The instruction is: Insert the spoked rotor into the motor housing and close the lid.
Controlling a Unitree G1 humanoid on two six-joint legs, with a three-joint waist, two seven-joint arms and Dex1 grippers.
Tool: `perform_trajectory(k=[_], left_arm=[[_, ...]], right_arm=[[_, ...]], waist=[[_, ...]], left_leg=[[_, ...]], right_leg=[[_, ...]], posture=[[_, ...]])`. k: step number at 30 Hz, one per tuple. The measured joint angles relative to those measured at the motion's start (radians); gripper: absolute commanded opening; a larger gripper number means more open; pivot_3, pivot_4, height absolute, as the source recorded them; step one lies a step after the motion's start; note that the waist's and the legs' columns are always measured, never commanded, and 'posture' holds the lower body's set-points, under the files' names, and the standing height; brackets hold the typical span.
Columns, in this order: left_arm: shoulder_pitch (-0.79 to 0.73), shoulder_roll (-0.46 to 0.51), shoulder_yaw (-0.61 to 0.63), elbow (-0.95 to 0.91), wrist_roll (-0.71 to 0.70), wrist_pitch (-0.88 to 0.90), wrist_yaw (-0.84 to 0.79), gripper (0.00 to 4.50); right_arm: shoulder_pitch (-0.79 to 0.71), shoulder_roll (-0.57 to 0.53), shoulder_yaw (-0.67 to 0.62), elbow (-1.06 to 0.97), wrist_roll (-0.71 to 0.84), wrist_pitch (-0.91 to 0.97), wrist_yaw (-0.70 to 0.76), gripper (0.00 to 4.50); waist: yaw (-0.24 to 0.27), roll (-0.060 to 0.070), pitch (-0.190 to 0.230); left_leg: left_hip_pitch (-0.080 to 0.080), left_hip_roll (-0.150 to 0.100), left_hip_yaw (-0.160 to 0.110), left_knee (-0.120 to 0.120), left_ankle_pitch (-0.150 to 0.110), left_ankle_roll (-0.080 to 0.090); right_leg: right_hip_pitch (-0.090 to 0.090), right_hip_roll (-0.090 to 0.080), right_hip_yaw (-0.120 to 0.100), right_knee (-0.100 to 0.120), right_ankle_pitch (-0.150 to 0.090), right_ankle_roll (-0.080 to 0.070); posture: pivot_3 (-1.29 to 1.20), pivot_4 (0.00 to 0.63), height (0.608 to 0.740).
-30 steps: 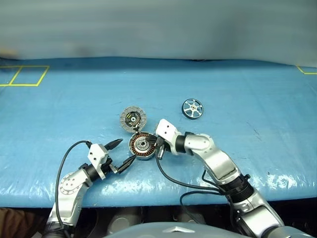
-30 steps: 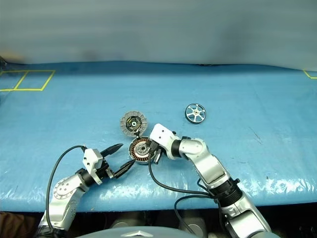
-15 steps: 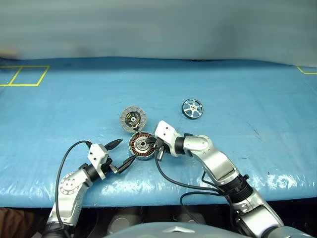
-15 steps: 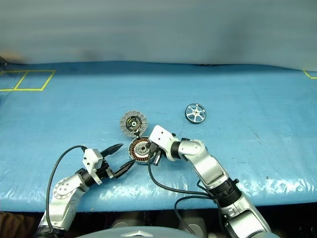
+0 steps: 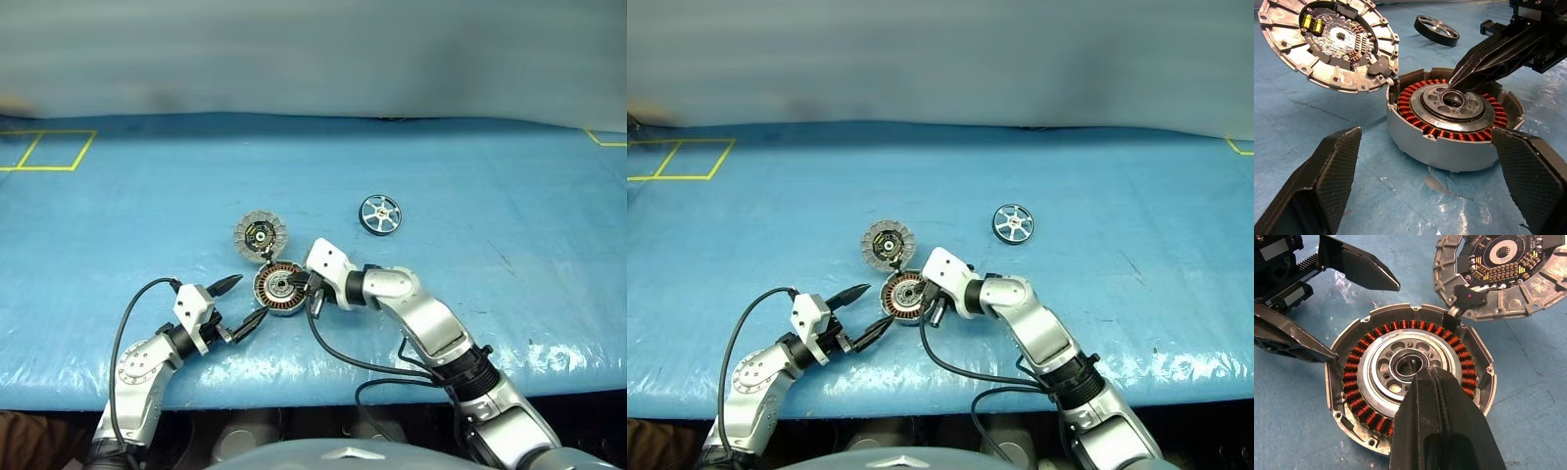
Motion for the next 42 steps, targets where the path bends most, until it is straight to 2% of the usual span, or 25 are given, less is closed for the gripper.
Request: perform_trajectory(k=[21, 42], left_arm=[[-0.01, -0.004, -0.004, 0.006, 0.0, 0.001, -0.009, 4.5], [-0.037, 0.015, -0.026, 0.023, 0.0, 0.024, -0.049, 4.5]], right_arm=[[0.001, 0.036, 0.0, 0.004, 0.003, -0.002, -0.009, 0.02], [0.008, 0.008, -0.021, -0.008, 0.004, -0.002, -0.008, 0.02]], waist=[[0.0, 0.0, 0.0], [0.0, 0.0, 0.0]], left_leg=[[0.0, 0.0, 0.0, 0.0, 0.0, 0.0], [0.0, 0.0, 0.0, 0.0, 0.0, 0.0]], right_leg=[[0.0, 0.0, 0.0, 0.0, 0.0, 0.0], [0.0, 0.0, 0.0, 0.0, 0.0, 0.0]], posture=[[0.0, 0.15, 0.74], [0.0, 0.15, 0.74]])
